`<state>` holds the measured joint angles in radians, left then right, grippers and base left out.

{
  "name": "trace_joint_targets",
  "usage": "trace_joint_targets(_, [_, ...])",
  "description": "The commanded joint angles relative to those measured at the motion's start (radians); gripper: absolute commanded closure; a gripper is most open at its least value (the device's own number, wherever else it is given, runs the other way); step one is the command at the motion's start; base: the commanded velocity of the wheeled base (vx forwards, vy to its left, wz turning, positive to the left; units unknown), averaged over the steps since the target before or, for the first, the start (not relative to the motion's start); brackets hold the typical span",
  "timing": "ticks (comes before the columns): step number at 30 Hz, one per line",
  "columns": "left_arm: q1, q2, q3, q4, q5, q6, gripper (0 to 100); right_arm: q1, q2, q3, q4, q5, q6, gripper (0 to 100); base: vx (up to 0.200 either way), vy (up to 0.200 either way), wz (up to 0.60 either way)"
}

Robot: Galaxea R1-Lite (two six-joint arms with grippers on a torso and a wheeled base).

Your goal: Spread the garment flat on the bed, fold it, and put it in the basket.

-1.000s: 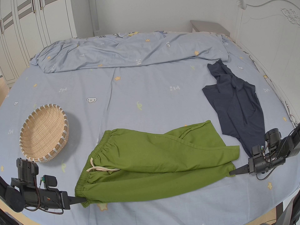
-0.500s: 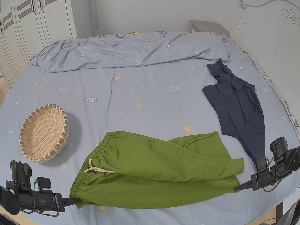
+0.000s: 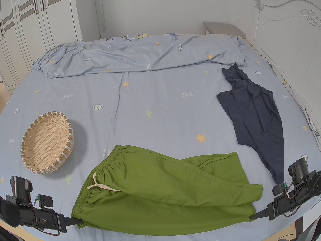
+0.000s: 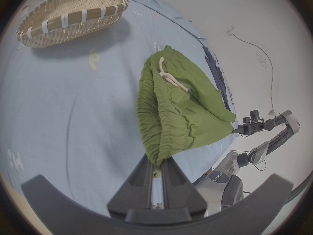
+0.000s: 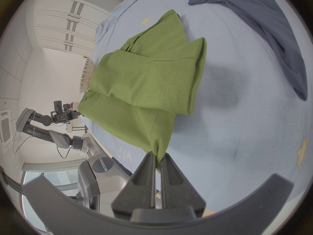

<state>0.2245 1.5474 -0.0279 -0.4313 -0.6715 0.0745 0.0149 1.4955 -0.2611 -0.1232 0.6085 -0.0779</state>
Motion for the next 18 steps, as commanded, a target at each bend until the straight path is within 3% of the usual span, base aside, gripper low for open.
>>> trace_joint_targets(1, [-0.002,0.043,0.003,0.002,0.003,0.002,100,-0.009,-0.006,0.023,-0.009,-0.003,-0.006,100,0.0,0.0,0.0])
trace_joint_targets(8, [-0.025,0.069,0.008,0.0,0.003,0.002,100,-0.001,0.002,0.026,-0.016,-0.003,-0.006,100,0.0,0.0,0.0])
trace_joint_targets(9, [-0.027,0.068,0.008,0.0,0.003,0.002,0,-0.001,0.002,0.026,-0.016,-0.003,-0.006,100,0.0,0.0,0.0])
trace_joint_targets(10, [-0.028,0.068,0.008,0.0,0.003,0.002,0,0.002,0.002,0.026,-0.016,-0.003,-0.006,0,0.0,0.0,0.0])
trace_joint_targets(18, [-0.028,0.065,0.008,-0.006,0.003,0.002,0,0.014,-0.005,0.028,-0.015,0.0,-0.003,0,0.0,0.0,0.0])
